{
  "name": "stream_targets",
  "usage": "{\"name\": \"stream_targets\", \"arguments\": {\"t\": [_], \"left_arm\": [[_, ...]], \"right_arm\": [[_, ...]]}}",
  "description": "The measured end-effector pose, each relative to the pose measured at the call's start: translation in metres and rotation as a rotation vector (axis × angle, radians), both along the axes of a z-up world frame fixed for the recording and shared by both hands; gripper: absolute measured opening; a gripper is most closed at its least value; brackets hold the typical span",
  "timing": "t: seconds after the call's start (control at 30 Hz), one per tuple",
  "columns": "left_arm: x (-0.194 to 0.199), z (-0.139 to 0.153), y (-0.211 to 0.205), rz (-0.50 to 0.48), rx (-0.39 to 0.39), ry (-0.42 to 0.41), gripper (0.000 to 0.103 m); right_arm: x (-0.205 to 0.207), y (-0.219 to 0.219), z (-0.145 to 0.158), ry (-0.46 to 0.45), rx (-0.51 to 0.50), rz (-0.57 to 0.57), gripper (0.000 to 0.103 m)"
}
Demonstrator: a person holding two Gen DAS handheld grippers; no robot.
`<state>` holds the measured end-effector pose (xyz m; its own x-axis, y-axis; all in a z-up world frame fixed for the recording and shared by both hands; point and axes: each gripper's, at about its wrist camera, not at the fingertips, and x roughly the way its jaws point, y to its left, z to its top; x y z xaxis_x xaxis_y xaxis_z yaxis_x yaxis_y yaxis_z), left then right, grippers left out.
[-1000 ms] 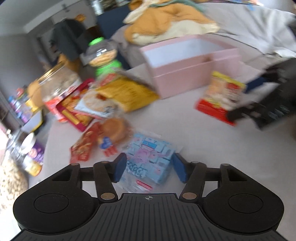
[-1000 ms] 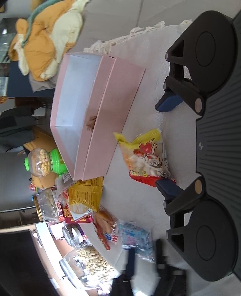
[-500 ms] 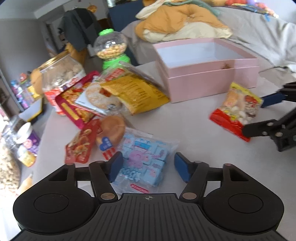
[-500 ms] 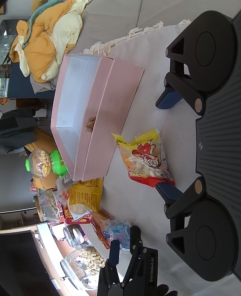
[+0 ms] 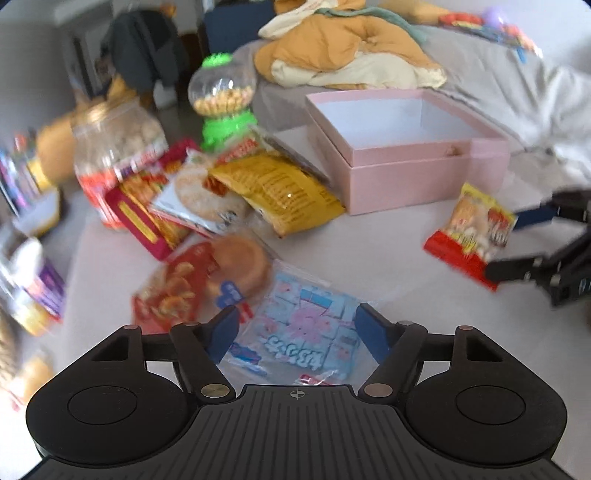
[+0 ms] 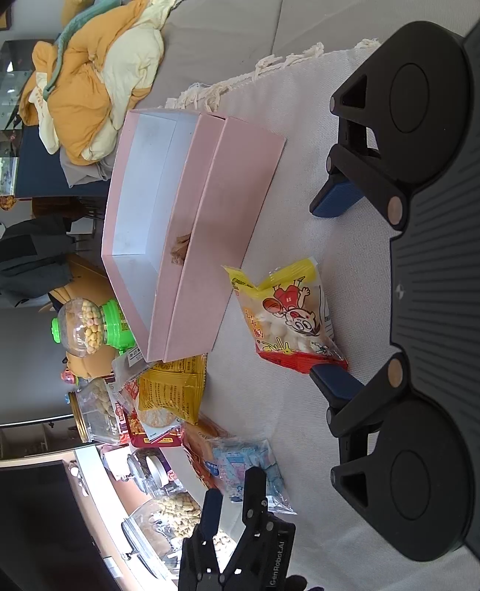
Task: Organize snacks
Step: 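Grasp the blue Peppa Pig candy pack with the left gripper while the right grasps the puff bag, then carry both packets over the pink box and open both grippers to drop them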
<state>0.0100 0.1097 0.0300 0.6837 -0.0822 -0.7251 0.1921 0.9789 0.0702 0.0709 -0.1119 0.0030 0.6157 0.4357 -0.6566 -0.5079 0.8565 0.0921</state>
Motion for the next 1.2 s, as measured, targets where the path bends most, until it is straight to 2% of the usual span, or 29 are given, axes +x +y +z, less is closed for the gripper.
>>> {"name": "stream_targets", "arguments": {"t": [0.13, 0.23, 0.33, 0.4, 0.47, 0.6, 0.7, 0.83, 0.87, 0.9, 1.0, 1.1, 1.2], "left_arm": [[0.000, -0.005, -0.001, -0.018, -0.060, 0.041, 0.082], [-0.012, -0.013, -0.017, -0.063, -0.047, 0.066, 0.082], [-0.026, -0.015, -0.033, -0.076, -0.035, 0.042, 0.082], [-0.032, -0.016, -0.041, -0.053, -0.045, 0.024, 0.082], [-0.031, -0.017, -0.041, -0.019, -0.062, 0.010, 0.082], [-0.024, -0.018, -0.037, 0.050, -0.105, -0.015, 0.078], [-0.018, -0.016, -0.038, 0.089, -0.104, -0.009, 0.078], [-0.017, -0.017, -0.044, 0.092, -0.063, -0.015, 0.076], [-0.018, -0.017, -0.044, 0.091, -0.065, -0.018, 0.073], [-0.020, -0.016, -0.044, 0.094, -0.064, -0.023, 0.068], [-0.024, -0.015, -0.044, 0.113, -0.098, -0.029, 0.066], [-0.030, -0.014, -0.047, 0.088, -0.127, -0.037, 0.066], [-0.036, -0.016, -0.057, 0.073, -0.089, -0.036, 0.066]], "right_arm": [[-0.002, -0.004, 0.001, 0.000, 0.000, -0.006, 0.087], [-0.006, -0.013, 0.002, 0.003, 0.005, 0.008, 0.087], [-0.008, -0.016, 0.001, -0.025, -0.062, -0.020, 0.087], [-0.005, -0.018, 0.000, -0.046, -0.116, -0.094, 0.087], [-0.003, -0.021, 0.003, -0.049, -0.112, -0.128, 0.087], [-0.004, -0.011, 0.011, 0.004, -0.027, -0.057, 0.087], [0.008, 0.008, 0.013, 0.053, 0.008, -0.044, 0.087], [0.026, 0.039, 0.005, 0.045, -0.085, -0.039, 0.086], [0.021, 0.041, 0.006, 0.039, -0.095, -0.021, 0.075], [0.017, 0.041, 0.009, 0.040, -0.097, 0.012, 0.057], [0.005, 0.032, 0.020, 0.047, -0.102, 0.049, 0.036], [-0.005, 0.018, 0.028, 0.048, -0.089, 0.059, 0.028], [-0.012, 0.007, 0.030, 0.031, -0.110, 0.073, 0.028]]}}
